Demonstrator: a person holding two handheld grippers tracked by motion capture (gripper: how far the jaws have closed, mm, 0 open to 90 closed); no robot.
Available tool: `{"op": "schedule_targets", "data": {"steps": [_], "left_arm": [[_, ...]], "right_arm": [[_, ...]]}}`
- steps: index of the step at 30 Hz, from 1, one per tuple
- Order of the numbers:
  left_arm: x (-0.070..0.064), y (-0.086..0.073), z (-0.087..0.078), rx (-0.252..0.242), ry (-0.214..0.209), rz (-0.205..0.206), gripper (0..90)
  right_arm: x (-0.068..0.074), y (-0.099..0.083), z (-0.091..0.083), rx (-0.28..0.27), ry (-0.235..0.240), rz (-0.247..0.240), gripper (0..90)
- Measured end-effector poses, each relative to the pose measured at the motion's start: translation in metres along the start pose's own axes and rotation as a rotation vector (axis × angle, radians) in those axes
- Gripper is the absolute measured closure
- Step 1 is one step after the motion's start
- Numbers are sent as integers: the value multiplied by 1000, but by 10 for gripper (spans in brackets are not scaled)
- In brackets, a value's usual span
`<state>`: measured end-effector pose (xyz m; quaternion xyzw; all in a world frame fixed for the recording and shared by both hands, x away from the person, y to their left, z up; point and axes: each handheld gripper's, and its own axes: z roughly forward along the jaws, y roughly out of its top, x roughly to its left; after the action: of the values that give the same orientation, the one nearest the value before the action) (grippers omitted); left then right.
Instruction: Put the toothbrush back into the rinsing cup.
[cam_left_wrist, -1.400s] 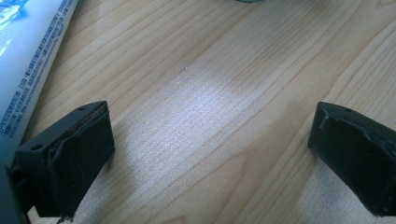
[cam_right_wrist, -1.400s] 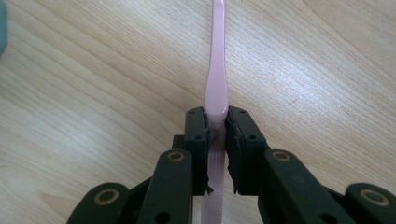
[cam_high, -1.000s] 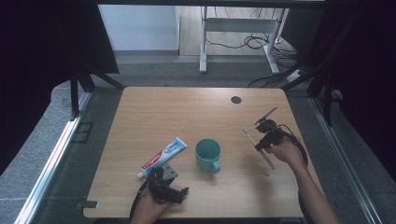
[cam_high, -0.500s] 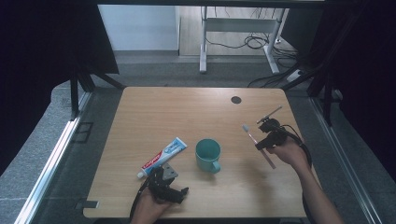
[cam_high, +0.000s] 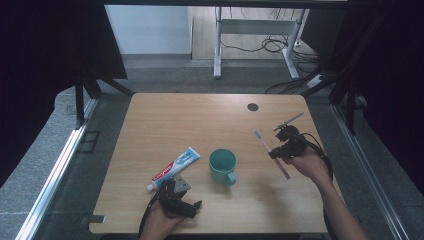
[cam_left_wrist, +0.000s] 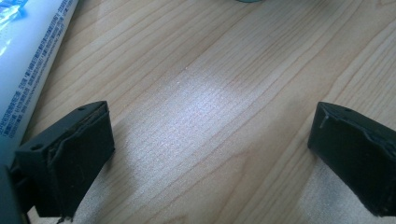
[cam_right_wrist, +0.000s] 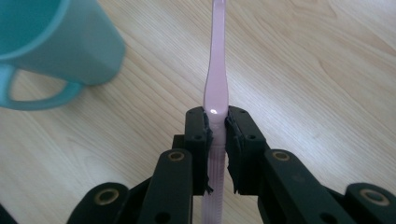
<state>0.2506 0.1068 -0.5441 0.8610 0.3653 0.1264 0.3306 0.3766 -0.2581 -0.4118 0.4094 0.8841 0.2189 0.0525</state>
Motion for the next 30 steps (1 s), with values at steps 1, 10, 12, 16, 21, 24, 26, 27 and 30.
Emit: {"op": "schedule_targets", "data": {"steps": [1,10,12,16,21,24,26,27,30], "left_arm": [[0,0,0,0,0,1,2],[0,0,0,0,0,2,2],[0,0,0,0,1,3,2],[0,0,0,-2,1,1,2],[0,0,0,-2,1,0,2],[0,0,0,-2,1,1,2],[0,0,0,-2,1,1,2],[0,0,0,-2,1,1,2],[0,0,0,0,2,3,2]], "right_arm": [[4,1,-2,-21,5,-15,785],[17,7,-8,-95,28,-66,785],[19,9,-9,-111,34,-74,784],[25,11,-11,-151,45,-90,784],[31,15,-12,-203,55,-96,784],[34,18,-13,-229,60,-103,785],[37,20,-14,-246,64,-103,784],[38,21,-14,-253,66,-104,784],[41,24,-15,-276,72,-105,785]]}}
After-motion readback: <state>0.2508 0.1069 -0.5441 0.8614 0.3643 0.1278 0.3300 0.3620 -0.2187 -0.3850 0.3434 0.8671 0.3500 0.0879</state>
